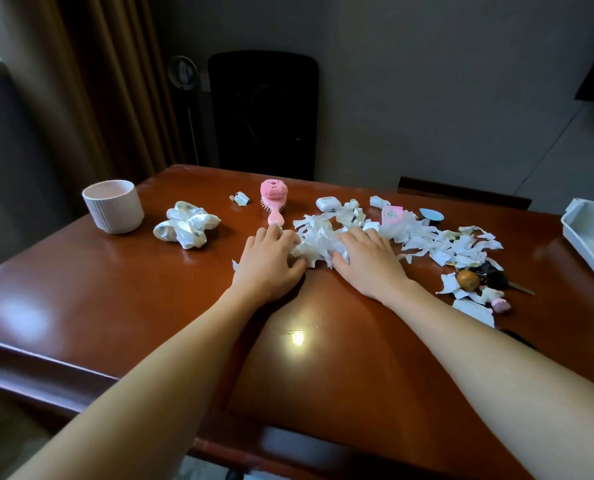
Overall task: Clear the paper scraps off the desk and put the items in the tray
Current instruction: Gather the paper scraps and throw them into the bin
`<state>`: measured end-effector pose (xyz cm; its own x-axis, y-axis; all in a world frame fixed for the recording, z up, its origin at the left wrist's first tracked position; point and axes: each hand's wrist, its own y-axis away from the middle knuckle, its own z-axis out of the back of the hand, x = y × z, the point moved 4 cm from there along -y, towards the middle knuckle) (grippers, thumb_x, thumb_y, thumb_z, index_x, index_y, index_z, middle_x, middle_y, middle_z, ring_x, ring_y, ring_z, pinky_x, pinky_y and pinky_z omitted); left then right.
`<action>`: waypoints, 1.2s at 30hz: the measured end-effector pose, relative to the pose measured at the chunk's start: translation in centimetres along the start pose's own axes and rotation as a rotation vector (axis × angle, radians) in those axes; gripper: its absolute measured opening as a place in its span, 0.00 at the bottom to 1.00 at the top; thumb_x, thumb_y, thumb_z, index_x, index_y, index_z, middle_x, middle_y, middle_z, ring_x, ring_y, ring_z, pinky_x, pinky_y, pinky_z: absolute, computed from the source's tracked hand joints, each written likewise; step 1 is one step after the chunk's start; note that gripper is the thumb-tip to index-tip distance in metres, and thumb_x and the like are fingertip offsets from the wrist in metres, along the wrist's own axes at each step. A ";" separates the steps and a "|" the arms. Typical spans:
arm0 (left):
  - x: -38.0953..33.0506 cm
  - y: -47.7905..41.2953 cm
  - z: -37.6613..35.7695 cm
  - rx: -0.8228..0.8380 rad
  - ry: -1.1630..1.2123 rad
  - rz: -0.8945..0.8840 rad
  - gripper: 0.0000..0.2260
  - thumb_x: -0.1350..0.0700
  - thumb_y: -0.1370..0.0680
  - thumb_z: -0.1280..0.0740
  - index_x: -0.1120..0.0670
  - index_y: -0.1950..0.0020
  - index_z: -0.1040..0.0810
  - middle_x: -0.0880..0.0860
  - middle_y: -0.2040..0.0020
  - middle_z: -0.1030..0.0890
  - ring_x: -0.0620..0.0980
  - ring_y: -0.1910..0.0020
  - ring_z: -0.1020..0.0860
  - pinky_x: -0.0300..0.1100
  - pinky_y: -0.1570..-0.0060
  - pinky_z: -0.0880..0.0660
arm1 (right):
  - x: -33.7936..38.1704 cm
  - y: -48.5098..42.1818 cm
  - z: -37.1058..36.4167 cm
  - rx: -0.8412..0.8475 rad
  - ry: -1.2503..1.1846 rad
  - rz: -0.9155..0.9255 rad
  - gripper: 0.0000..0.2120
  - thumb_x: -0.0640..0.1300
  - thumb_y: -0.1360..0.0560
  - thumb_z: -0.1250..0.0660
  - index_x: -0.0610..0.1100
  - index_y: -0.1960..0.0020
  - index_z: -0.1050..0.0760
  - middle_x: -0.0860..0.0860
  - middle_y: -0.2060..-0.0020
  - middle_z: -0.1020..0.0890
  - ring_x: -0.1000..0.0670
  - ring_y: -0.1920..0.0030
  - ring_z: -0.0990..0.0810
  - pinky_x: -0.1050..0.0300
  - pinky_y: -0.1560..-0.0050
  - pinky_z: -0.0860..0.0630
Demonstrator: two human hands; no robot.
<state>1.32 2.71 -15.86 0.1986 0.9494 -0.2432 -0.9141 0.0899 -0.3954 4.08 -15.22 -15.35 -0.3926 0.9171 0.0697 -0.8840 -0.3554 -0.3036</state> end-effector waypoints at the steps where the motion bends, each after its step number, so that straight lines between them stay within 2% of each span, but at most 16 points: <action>1: 0.0 0.3 0.3 -0.011 0.007 0.003 0.19 0.43 0.22 0.39 0.49 0.35 0.27 0.51 0.40 0.28 0.51 0.43 0.31 0.45 0.42 0.34 | 0.4 0.2 0.1 0.012 0.007 0.028 0.21 0.54 0.18 0.45 0.46 0.29 0.32 0.49 0.33 0.28 0.45 0.34 0.32 0.49 0.34 0.36; 5: 0.5 1.9 1.3 -0.022 0.001 0.038 0.17 0.43 0.22 0.38 0.50 0.37 0.27 0.51 0.44 0.28 0.52 0.44 0.30 0.47 0.41 0.36 | 1.6 1.2 0.4 0.009 0.009 0.104 0.18 0.50 0.19 0.42 0.47 0.31 0.30 0.50 0.38 0.26 0.46 0.39 0.31 0.50 0.38 0.36; 10: 1.3 3.8 2.7 -0.082 -0.144 0.098 0.17 0.45 0.23 0.39 0.49 0.36 0.27 0.52 0.44 0.29 0.53 0.44 0.31 0.49 0.42 0.38 | 2.3 2.2 1.7 -0.042 0.051 0.125 0.17 0.53 0.19 0.44 0.51 0.33 0.29 0.53 0.38 0.23 0.48 0.38 0.30 0.49 0.37 0.42; 13: 1.5 4.5 3.2 -0.096 -0.162 0.129 0.19 0.45 0.24 0.39 0.46 0.35 0.27 0.53 0.37 0.33 0.55 0.39 0.35 0.52 0.38 0.41 | 2.7 2.6 2.5 -0.132 0.081 0.119 0.18 0.53 0.21 0.44 0.52 0.36 0.25 0.54 0.39 0.21 0.49 0.39 0.30 0.48 0.37 0.45; 16: 1.4 4.6 3.1 -0.047 -0.136 0.120 0.23 0.44 0.25 0.41 0.43 0.29 0.31 0.54 0.27 0.41 0.57 0.29 0.42 0.56 0.33 0.47 | 2.4 2.6 2.8 -0.209 0.070 0.076 0.21 0.56 0.24 0.47 0.54 0.38 0.23 0.55 0.40 0.20 0.49 0.39 0.30 0.47 0.35 0.46; 20: 1.2 4.5 3.0 -0.005 -0.078 0.103 0.28 0.38 0.26 0.48 0.40 0.25 0.37 0.54 0.22 0.47 0.57 0.24 0.48 0.61 0.31 0.51 | 2.0 2.0 2.4 -0.162 0.015 0.011 0.27 0.60 0.26 0.49 0.54 0.31 0.30 0.50 0.32 0.30 0.46 0.30 0.38 0.44 0.29 0.47; 23: 1.2 4.4 2.7 0.036 -0.025 0.088 0.31 0.34 0.27 0.53 0.38 0.24 0.40 0.51 0.20 0.49 0.55 0.22 0.52 0.64 0.29 0.54 | 1.9 1.7 0.8 0.013 -0.023 -0.044 0.28 0.62 0.21 0.49 0.58 0.22 0.44 0.47 0.21 0.46 0.44 0.21 0.55 0.40 0.26 0.57; 25: 1.2 4.1 2.3 0.086 0.000 0.086 0.32 0.32 0.26 0.55 0.38 0.23 0.41 0.49 0.19 0.50 0.53 0.21 0.53 0.65 0.29 0.56 | 1.7 1.9 0.0 0.128 -0.066 -0.091 0.31 0.65 0.21 0.53 0.57 0.21 0.49 0.48 0.20 0.52 0.44 0.21 0.59 0.38 0.25 0.59; 29: 1.6 3.4 1.2 0.227 0.036 0.089 0.30 0.29 0.23 0.54 0.37 0.22 0.44 0.46 0.19 0.52 0.53 0.21 0.56 0.64 0.28 0.60 | 1.8 1.7 -0.5 0.225 -0.060 -0.110 0.35 0.69 0.22 0.53 0.52 0.21 0.42 0.50 0.21 0.45 0.45 0.21 0.51 0.39 0.25 0.53; 33: 1.5 1.1 1.0 0.295 0.023 0.096 0.28 0.32 0.20 0.52 0.40 0.22 0.41 0.47 0.19 0.49 0.54 0.21 0.55 0.62 0.28 0.62 | 1.6 1.5 -0.3 0.044 -0.075 -0.093 0.27 0.64 0.22 0.46 0.54 0.28 0.32 0.53 0.28 0.31 0.48 0.29 0.37 0.47 0.29 0.42; 36: 0.9 -0.4 0.5 0.273 0.052 0.065 0.26 0.37 0.20 0.47 0.43 0.22 0.40 0.47 0.19 0.47 0.55 0.21 0.52 0.61 0.28 0.57 | 1.3 1.3 -0.4 -0.006 -0.108 -0.102 0.24 0.61 0.21 0.44 0.52 0.30 0.29 0.55 0.33 0.28 0.48 0.35 0.34 0.49 0.34 0.36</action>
<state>1.63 3.66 -15.46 0.1482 0.9398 -0.3079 -0.9855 0.1142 -0.1258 2.49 -14.46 -16.07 -0.3258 0.9236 0.2019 -0.9193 -0.2597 -0.2956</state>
